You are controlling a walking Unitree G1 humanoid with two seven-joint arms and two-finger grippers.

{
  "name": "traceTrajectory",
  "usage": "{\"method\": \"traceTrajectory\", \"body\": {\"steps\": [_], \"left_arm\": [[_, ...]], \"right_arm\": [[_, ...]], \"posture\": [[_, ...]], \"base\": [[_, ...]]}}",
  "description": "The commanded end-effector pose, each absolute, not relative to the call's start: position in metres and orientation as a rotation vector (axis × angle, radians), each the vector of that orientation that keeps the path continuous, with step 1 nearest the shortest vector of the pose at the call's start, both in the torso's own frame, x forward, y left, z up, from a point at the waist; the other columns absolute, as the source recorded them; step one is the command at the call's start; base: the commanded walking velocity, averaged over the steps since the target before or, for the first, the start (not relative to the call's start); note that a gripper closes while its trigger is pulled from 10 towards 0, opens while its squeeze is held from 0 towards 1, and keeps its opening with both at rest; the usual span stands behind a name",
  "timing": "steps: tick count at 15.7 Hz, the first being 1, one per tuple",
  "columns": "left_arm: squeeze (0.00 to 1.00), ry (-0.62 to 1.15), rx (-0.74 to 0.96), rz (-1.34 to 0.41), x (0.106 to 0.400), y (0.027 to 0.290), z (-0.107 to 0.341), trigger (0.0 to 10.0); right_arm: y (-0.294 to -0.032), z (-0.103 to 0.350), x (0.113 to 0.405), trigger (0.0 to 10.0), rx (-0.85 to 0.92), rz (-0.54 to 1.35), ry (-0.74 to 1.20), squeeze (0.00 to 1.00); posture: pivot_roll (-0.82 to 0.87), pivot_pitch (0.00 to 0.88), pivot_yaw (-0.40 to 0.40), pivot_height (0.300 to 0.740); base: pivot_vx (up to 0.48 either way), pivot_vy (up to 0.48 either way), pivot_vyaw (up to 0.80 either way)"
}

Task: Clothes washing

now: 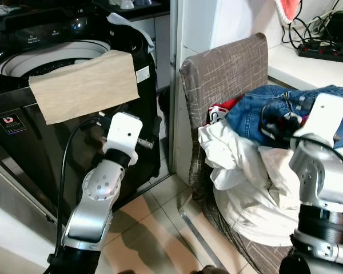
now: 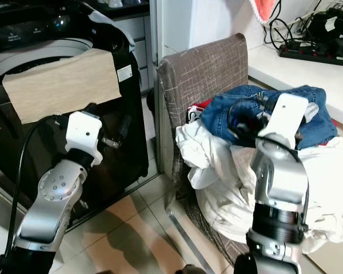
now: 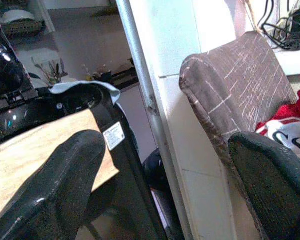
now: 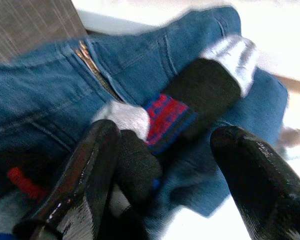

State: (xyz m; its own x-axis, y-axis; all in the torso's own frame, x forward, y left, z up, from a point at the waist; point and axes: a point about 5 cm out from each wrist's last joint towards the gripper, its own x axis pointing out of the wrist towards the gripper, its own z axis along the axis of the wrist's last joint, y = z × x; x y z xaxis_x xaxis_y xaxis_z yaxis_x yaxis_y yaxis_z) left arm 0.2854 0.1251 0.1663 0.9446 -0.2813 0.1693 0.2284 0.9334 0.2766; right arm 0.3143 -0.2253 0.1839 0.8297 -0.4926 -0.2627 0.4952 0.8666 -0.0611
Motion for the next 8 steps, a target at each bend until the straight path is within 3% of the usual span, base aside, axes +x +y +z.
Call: {"method": "traceTrajectory", "body": {"steps": [1, 5, 8], "left_arm": [[0.0, -0.21, 0.256, -0.275, 0.288, 0.124, 0.167, 10.0], [0.0, -0.233, 0.254, -0.272, 0.289, 0.124, 0.172, 10.0], [0.0, -0.234, 0.255, -0.267, 0.288, 0.124, 0.171, 10.0]], "right_arm": [[-0.225, 0.174, 0.318, 10.0, 0.023, -0.51, 0.305, 0.0], [-0.219, 0.188, 0.331, 10.0, -0.072, -0.443, 0.214, 0.0], [-0.219, 0.173, 0.336, 10.0, -0.026, -0.441, 0.256, 0.0]], "posture": [[-0.09, 0.0, 0.01, 0.716], [-0.07, 0.0, 0.003, 0.716], [-0.07, 0.0, -0.002, 0.716]], "base": [[0.0, 0.0, 0.0], [0.0, 0.0, 0.0], [0.0, 0.0, 0.0]]}}
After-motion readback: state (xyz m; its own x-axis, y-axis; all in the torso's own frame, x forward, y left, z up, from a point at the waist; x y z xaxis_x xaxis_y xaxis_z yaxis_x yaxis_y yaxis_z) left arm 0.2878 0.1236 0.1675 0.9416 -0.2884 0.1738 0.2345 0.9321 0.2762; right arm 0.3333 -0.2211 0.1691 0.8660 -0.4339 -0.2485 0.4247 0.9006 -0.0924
